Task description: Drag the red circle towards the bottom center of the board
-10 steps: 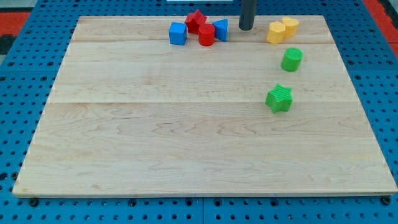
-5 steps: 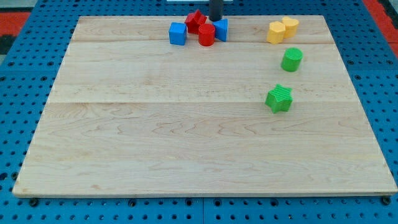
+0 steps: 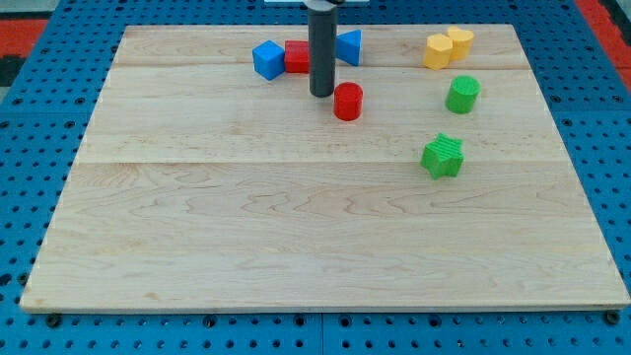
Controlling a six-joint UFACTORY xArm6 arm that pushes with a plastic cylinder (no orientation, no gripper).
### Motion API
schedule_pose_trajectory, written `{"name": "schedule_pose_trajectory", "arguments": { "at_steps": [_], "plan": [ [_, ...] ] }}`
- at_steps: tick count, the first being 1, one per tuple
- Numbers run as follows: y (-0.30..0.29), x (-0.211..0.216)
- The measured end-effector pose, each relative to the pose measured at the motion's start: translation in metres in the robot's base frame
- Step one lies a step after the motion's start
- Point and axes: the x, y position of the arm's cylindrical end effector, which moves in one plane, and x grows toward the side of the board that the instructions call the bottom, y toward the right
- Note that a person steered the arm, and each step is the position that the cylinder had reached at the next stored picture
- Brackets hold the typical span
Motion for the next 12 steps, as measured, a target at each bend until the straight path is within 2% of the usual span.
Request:
{"name": "schedule_pose_trajectory", "arguments": {
  "at_steps": [1,2,3,4,6,11,12],
  "plan": [
    [0.012,-0.018],
    [0.034,0.02],
    [0.017,0.083],
    [0.004,0.087],
    [0.004,0.053],
    [-0.056,0.052],
    [-0.026,0.052]
  ]
}}
